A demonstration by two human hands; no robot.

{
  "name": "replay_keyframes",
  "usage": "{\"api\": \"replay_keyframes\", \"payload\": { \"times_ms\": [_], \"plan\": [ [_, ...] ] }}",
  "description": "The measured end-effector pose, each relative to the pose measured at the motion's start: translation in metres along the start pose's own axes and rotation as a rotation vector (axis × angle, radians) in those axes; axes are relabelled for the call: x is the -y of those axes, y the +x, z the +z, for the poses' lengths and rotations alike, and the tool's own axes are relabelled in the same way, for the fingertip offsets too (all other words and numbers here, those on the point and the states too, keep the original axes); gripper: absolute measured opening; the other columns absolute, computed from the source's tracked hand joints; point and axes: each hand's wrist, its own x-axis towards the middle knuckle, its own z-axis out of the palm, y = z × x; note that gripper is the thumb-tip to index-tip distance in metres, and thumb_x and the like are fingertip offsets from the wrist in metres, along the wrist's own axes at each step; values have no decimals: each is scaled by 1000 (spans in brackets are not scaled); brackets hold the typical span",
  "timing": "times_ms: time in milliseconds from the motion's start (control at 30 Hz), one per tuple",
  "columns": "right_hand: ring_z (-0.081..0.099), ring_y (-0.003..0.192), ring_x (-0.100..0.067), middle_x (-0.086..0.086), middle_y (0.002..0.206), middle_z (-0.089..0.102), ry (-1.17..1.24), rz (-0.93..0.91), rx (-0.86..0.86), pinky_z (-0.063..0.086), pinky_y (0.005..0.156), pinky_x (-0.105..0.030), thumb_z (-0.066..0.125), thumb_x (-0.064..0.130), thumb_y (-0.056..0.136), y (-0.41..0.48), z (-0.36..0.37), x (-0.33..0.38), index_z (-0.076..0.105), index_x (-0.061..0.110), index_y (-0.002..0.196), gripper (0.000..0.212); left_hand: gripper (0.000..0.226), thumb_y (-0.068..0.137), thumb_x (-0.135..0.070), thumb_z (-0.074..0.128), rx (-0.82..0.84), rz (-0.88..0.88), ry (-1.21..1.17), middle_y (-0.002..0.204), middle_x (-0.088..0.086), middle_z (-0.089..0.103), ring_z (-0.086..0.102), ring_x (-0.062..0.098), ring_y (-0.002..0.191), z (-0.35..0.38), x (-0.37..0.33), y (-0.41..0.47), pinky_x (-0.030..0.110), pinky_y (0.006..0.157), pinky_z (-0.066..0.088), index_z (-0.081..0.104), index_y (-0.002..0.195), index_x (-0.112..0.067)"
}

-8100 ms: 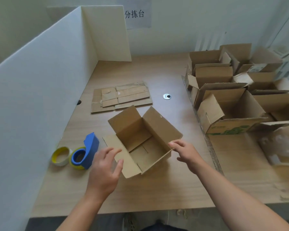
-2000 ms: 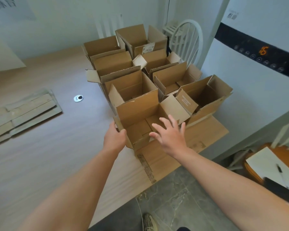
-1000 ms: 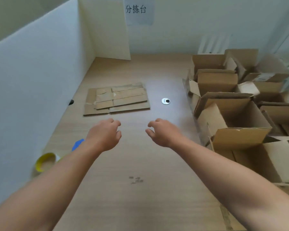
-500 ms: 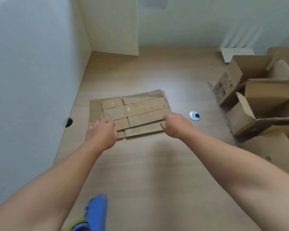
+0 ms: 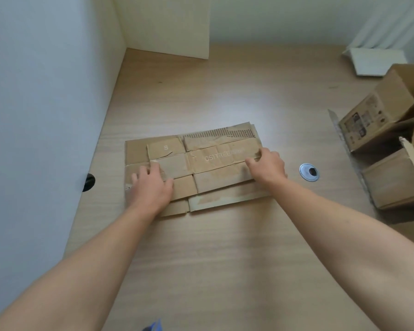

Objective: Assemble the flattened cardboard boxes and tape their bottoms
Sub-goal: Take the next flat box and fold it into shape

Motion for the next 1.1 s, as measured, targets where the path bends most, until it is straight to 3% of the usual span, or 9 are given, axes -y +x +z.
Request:
{"api": "replay_keyframes", "payload": {
  "times_ms": [67, 200, 400, 533, 700, 800, 900, 1000, 1100],
  "plan": [
    [46, 125, -31, -9, 133, 45, 80, -5, -25, 39, 105, -46, 53, 38, 94, 0, 1, -3, 49, 18, 135, 45, 51, 95, -42, 54, -18, -25, -111, 135, 16, 42, 37, 36, 125, 7, -5, -2, 45, 100, 38, 42, 137, -16],
    [51, 111, -29, -13, 136, 43, 172, 16, -38, 35, 87, -30, 57, 39, 95, -4, -6, -20, 50, 12, 136, 49, 68, 91, -49, 61, -20, -148, -338, 142, 17, 38, 38, 38, 133, 13, -12, -11, 45, 108, 34, 38, 146, -14],
    [49, 128, -27, -11, 140, 49, 298, 67, 26, 38, 102, -37, 61, 46, 94, -40, -24, -69, 45, 13, 142, 61, 86, 86, -61, 64, 99, -154, -437, 147, 16, 33, 38, 31, 138, 24, -14, -60, 37, 114, 29, 35, 152, -15],
    [60, 101, -19, -3, 117, 61, 498, 23, 32, 45, 85, -35, 69, 40, 89, -82, -34, -106, 45, 25, 118, 41, 93, 78, -67, 68, 95, -139, -512, 143, 11, 36, 42, 28, 134, 31, -20, -118, 41, 113, 35, 34, 152, -23],
    [61, 98, -10, 10, 107, 59, 631, -49, 55, 44, 78, -30, 73, 40, 86, -136, -52, -152, 43, 32, 118, 45, 99, 70, -67, 75, 106, -39, -777, 146, 8, 40, 49, 22, 129, 35, -34, -200, 43, 109, 43, 36, 151, -26],
    [61, 102, -12, 6, 117, 55, 699, -131, 163, 49, 82, -31, 77, 39, 85, -169, -71, -184, 35, 40, 135, 65, 109, 56, -74, 76, 235, 118, -948, 143, -5, 48, 56, 13, 123, 32, -39, -247, 30, 94, 51, 34, 149, -37],
    [62, 107, -13, 9, 126, 52, 716, -236, 302, 51, 83, -30, 79, 40, 83, -202, -89, -217, 22, 48, 150, 89, 104, 57, -71, 79, 280, 247, -917, 138, -23, 48, 54, -2, 120, 34, -43, -291, 20, 88, 50, 26, 145, -58],
    [65, 108, -9, 15, 130, 55, 750, -313, 383, 56, 82, -26, 77, 52, 75, -233, -101, -246, 29, 53, 148, 87, 100, 62, -57, 80, 260, 341, -813, 139, -34, 40, 44, -11, 126, 38, -43, -327, 20, 94, 46, 20, 140, -67],
    [63, 109, -2, 20, 131, 55, 748, -360, 368, 54, 82, -20, 75, 51, 78, -262, -103, -271, 37, 52, 143, 75, 93, 64, -58, 75, 217, 383, -696, 149, -21, 37, 38, -10, 132, 46, -38, -358, 20, 97, 43, 18, 136, -72]
  ]
}}
